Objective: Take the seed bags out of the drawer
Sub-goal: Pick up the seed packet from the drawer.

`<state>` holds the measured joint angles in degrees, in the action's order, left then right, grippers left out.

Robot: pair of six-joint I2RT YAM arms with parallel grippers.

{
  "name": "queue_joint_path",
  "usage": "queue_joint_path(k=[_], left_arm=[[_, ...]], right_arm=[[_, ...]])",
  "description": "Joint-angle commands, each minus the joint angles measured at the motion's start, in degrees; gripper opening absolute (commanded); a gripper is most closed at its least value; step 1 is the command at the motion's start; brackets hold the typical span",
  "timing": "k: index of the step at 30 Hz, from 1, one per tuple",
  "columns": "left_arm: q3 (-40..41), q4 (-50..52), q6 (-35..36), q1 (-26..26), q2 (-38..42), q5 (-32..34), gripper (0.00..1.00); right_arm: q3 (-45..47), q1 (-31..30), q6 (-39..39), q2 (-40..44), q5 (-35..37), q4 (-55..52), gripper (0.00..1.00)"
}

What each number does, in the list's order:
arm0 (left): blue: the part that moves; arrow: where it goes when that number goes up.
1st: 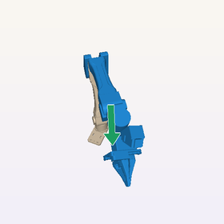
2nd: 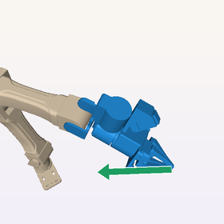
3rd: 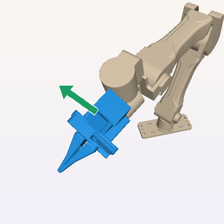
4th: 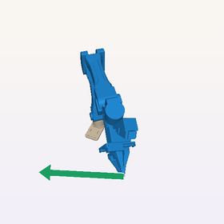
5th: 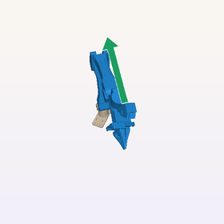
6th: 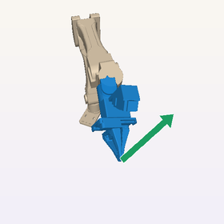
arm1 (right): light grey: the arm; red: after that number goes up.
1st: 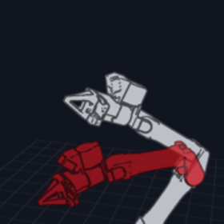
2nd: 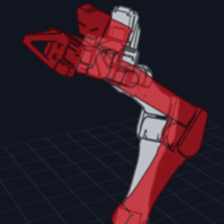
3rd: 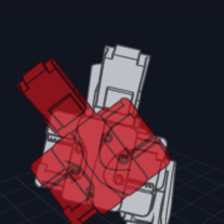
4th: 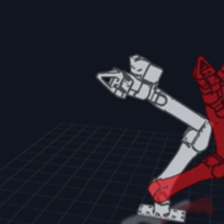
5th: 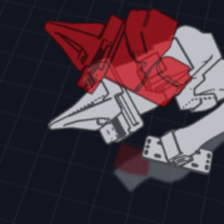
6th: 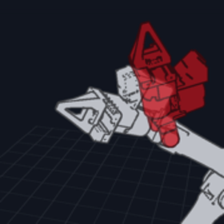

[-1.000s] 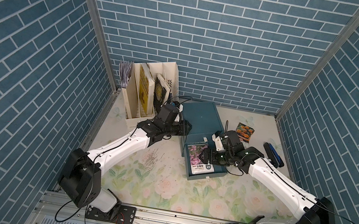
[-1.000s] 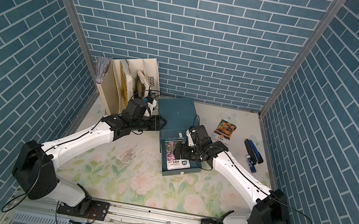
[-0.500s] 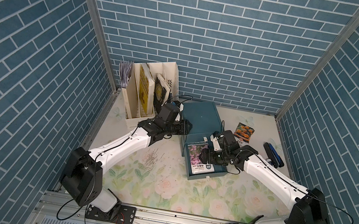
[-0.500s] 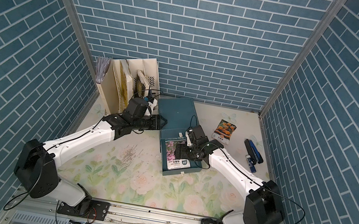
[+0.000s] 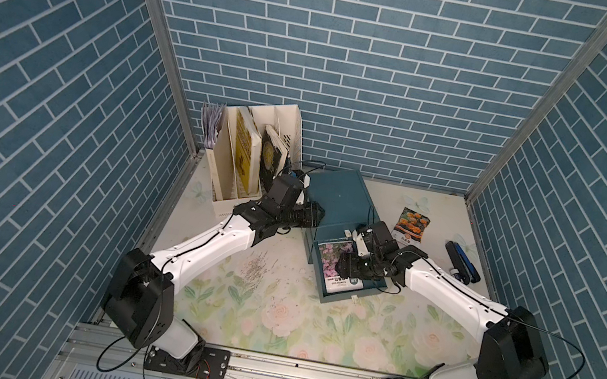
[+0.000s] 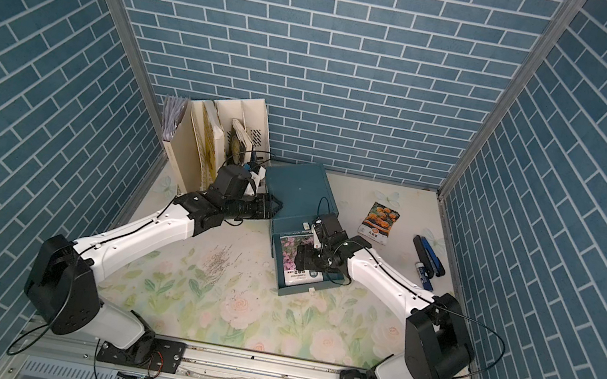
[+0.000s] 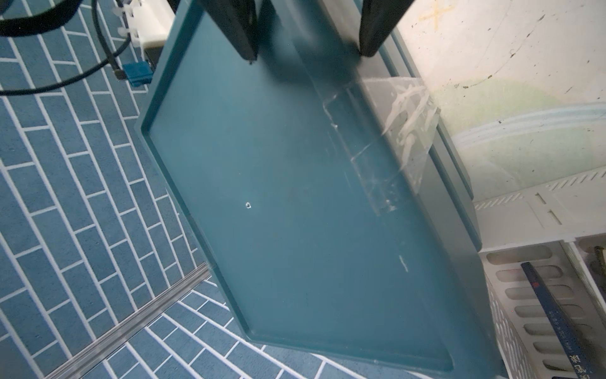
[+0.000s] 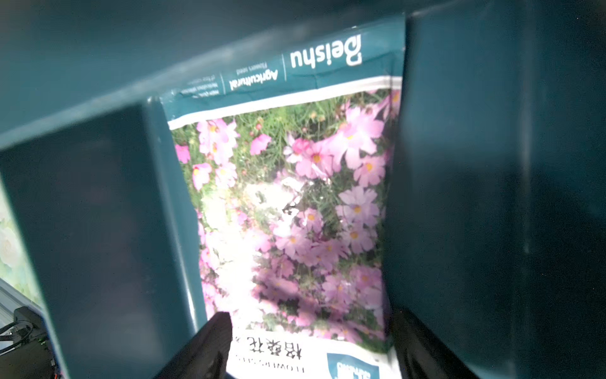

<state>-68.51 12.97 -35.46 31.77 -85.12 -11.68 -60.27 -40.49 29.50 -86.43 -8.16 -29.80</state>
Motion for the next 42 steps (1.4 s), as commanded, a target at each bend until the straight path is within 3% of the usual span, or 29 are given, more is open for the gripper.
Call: queue_joint_path(k=[1, 7, 19, 42], left_arm=[[0.41, 3.95, 0.67, -0.27, -0.79, 0.7, 0.53], [0.2, 4.18, 0.66, -0.25, -0.74, 0.7, 0.53], [0.24, 4.52, 0.75, -0.19, -0.59, 0.79, 0.53], [0.59, 4.93, 0.76, -0.21, -0.2, 1.05, 0.53]], right_arm=[[0.84, 0.15, -1.63, -1.02, -0.3, 2.25, 0.78], [1.71, 0.15, -1.66, -1.04, -2.12, 4.42, 0.7], [2.68, 0.15, -1.2, -1.32, -3.69, 6.61, 0.42], [3.29, 0.16, -0.87, 1.18, -1.69, 6.89, 0.0]])
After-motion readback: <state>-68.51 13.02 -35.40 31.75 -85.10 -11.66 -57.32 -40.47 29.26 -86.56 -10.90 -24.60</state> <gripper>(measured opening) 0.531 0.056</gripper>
